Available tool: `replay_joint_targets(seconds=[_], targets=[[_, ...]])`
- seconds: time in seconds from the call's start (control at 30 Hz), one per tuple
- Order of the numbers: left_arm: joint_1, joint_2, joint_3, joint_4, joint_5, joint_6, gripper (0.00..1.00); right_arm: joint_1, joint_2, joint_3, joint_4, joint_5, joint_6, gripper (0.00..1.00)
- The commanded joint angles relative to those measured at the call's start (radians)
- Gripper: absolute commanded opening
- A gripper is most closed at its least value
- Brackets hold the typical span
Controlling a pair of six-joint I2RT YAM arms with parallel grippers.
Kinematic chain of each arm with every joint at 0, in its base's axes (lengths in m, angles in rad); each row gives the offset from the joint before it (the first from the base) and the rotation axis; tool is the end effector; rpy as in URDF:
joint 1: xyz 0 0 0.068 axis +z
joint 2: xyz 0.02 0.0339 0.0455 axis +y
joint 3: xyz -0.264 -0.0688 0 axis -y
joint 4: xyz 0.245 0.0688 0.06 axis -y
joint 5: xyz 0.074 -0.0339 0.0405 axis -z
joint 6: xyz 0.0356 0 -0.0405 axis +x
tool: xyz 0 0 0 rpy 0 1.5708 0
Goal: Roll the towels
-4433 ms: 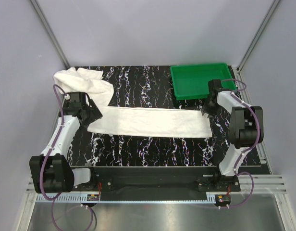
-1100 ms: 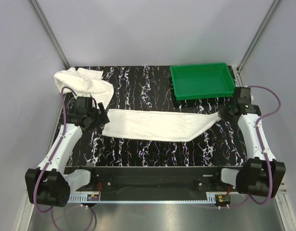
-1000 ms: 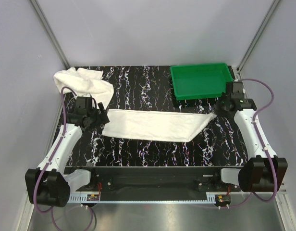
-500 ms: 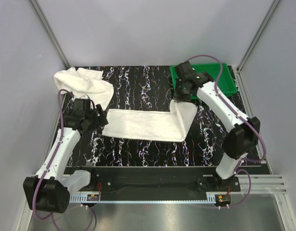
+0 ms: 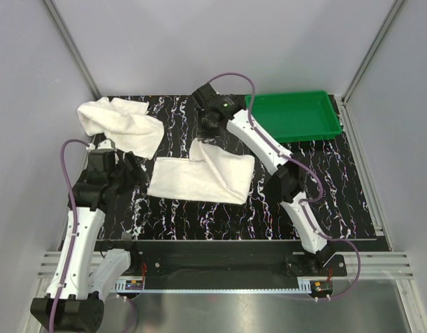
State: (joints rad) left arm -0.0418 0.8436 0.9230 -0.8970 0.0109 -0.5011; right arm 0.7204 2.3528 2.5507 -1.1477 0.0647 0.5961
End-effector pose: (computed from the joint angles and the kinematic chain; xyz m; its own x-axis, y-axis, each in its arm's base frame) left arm 0.1588 -0.0070 0.3100 -0.6629 -0.4531 -0.5961 -0.3070 0.8906 -0.3355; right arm 0.3759 0.3269 0.3187 -0.8595 -0.0090 -0.5110 -0.1782 0.9424 0.2831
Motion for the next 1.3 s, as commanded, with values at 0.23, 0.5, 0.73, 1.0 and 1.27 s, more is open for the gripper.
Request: replay_joint_targets(seconds=[0.23, 0.5, 0.73, 1.0, 1.27], targets=[[0.006, -0.100, -0.087, 0.043, 0.003, 0.006, 0.86, 0.175, 0.060, 0.054, 0.219, -0.097, 0.039, 0.00], [0.006, -0.126, -0.093, 0.055, -0.008, -0.001, 0.86, 0.237, 0.123, 0.069, 0.342, -0.105, 0.079, 0.00], [0.006, -0.120, -0.096, 0.059, -0.009, -0.002, 0.86, 0.266, 0.158, 0.028, 0.422, -0.155, 0.106, 0.03], [0.008, -0.117, -0.098, 0.059, -0.051, -0.011, 0.86, 0.324, 0.090, -0.162, 0.491, -0.201, 0.082, 0.65], [0.008, -0.089, -0.098, 0.082, -0.077, -0.016, 0.86, 0.281, -0.341, -0.647, 0.591, 0.004, 0.030, 0.84]])
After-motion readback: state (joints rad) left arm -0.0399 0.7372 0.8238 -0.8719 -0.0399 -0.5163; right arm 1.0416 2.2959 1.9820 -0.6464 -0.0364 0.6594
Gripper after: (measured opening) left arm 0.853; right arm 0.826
